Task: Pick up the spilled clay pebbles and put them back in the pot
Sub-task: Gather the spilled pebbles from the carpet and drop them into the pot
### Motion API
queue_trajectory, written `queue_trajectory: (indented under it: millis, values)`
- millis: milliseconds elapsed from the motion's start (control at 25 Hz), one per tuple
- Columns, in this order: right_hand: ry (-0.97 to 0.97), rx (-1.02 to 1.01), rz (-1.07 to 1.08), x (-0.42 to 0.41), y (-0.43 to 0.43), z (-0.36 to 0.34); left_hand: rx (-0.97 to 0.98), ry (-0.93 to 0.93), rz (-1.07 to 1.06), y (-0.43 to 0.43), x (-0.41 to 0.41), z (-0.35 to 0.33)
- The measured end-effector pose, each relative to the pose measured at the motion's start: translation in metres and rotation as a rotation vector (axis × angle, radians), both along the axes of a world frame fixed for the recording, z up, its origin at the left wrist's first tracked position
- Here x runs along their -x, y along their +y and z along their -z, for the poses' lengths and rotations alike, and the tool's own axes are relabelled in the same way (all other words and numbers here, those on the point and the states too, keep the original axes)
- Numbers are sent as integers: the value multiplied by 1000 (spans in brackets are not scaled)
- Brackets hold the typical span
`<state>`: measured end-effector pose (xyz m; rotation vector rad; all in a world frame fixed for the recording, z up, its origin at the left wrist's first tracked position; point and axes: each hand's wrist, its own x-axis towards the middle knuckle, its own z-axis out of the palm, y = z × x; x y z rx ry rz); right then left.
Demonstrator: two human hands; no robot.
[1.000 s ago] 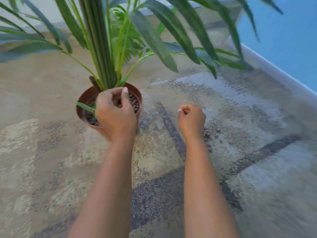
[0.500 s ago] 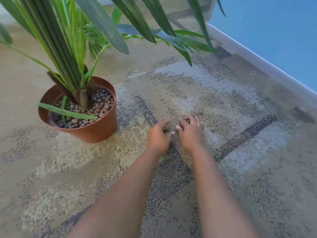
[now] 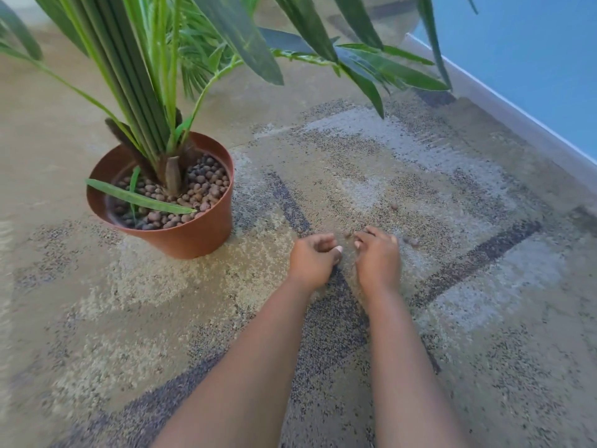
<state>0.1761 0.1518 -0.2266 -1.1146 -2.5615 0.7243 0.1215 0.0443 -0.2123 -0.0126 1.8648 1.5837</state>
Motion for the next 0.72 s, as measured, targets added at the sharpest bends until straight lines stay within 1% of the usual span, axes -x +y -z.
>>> queue_trajectory:
  millis: [120, 280, 400, 480, 600, 640, 720]
  values:
    - [-10, 59, -2, 5, 9, -11, -132, -207, -76, -2, 3, -10]
    - [-36, 271, 49, 6, 16, -31, -246, -379, -110, -3, 8, -21]
    - [-91, 404, -89, 15, 7, -49, -301, -459, -84, -5, 12, -27]
    - [-169, 398, -197, 24, -5, -57, -335, -488, -92, -6, 15, -29]
    - [-250, 270, -300, 35, -21, -64, -343, -504, -197, -12, 20, -29]
    - [-259, 249, -329, 38, -24, -66, -352, -509, -233, -15, 21, -28]
    - [-253, 275, -356, 43, -27, -73, -392, -530, -294, -20, 24, -27]
